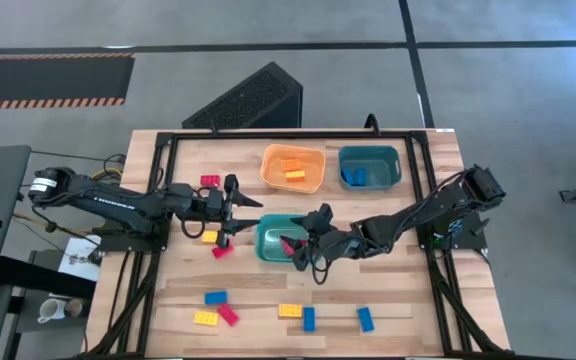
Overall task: Sort & place blocks by color
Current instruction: Put the yellow game piece into the yellow bin
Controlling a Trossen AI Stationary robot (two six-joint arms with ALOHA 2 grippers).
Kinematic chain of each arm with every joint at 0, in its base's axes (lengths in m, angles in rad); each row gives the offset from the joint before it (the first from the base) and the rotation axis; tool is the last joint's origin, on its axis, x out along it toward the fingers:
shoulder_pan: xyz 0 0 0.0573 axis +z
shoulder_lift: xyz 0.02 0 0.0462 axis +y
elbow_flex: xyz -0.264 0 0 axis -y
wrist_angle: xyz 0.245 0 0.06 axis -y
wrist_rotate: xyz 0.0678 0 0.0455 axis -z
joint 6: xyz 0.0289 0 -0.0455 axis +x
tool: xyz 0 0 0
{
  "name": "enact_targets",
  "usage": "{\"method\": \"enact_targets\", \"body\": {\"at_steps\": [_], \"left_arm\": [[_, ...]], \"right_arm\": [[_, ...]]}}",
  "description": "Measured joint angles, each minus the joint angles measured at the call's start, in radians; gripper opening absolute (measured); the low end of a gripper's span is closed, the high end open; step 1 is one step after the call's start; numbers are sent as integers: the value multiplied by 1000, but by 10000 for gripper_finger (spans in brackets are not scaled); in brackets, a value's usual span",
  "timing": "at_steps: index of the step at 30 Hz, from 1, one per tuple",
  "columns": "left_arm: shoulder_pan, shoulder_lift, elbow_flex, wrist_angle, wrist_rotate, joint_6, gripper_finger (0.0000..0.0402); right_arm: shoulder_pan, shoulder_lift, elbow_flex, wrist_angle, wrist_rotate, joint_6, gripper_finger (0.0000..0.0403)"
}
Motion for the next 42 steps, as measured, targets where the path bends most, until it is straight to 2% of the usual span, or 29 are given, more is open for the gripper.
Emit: {"method": "enact_targets", "body": {"at_steps": [3, 9, 14, 16, 20, 23, 27, 30, 33, 37, 39, 42], "left_arm": [[0, 0, 0, -3, -43, -1, 187], [0, 0, 0, -7, -46, 10, 187], [0, -7, 0, -32, -46, -47, 187], [7, -43, 6, -140, -58, -56, 187], [40, -147, 109, -597, -194, -84, 187], [69, -190, 176, -838, -272, -135, 187], [117, -196, 217, -976, -278, -156, 187], [199, -164, 256, -1076, -273, -130, 187], [318, -115, 297, -1175, -207, -95, 187], [457, -19, 317, -1196, 46, -38, 187], [486, 31, 324, -1255, 151, -27, 187], [480, 69, 326, -1376, 177, -3, 187]], "right_arm": [[-10, 0, 0, 0, 0, -1, 302], [-18, 0, 0, 0, 0, 0, 302], [-2, 0, 0, -2, -7, -2, 302], [4, 0, 0, -4, -18, -4, 302], [24, 0, 0, 1, -21, -19, 302], [31, 0, 0, 0, -23, -22, 302], [25, 0, 0, 1, -23, -22, 302], [19, 0, 0, 1, -23, -22, 302], [15, 0, 0, 3, -26, -22, 302], [10, 0, 0, 2, -25, -25, 302], [6, 0, 0, 1, -26, -25, 302], [9, 0, 0, 0, -27, -26, 302]]}}
